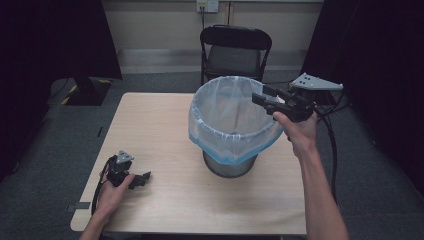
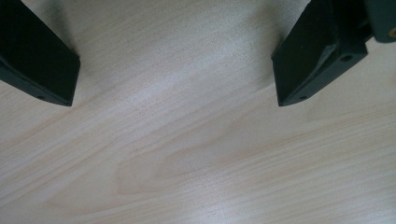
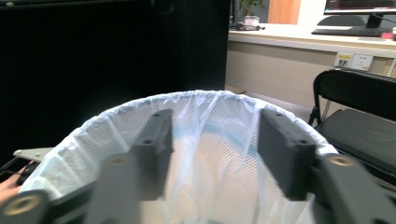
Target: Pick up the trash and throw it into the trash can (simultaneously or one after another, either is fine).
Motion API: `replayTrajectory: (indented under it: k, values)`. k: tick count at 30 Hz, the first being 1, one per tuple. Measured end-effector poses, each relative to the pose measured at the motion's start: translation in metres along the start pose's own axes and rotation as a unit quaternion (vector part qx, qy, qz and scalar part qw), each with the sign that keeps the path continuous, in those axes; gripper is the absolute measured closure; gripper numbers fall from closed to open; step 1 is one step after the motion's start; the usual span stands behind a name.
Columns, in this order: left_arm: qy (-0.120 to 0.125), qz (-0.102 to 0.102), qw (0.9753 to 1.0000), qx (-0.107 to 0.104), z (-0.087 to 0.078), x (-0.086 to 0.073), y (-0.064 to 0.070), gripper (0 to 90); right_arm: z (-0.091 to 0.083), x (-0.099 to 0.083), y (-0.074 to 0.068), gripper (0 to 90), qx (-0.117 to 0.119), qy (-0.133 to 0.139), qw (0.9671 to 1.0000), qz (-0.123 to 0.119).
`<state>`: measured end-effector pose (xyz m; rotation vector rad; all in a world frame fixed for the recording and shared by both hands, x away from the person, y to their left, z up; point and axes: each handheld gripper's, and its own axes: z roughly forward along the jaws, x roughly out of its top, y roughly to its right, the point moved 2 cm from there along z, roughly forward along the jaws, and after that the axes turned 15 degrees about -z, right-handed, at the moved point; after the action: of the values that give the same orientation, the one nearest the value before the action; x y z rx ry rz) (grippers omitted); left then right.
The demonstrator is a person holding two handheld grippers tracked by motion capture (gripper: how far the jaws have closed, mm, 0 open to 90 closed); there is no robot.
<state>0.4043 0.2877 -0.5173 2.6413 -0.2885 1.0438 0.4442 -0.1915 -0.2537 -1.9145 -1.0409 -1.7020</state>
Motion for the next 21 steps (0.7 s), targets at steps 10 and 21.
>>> replayTrajectory:
  k: [10, 21]
  values:
    - [0.002, -0.004, 1.0000, -0.001, 0.000, 0.000, 0.001, 0.2, 0.004, 0.007, 0.003, 25.0, -0.015, 0.012, 0.9998, 0.003]
    - [0.001, -0.004, 1.0000, -0.002, 0.000, 0.000, 0.001, 0.2, 0.005, 0.006, 0.013, 20.9, -0.030, 0.006, 0.9994, 0.015]
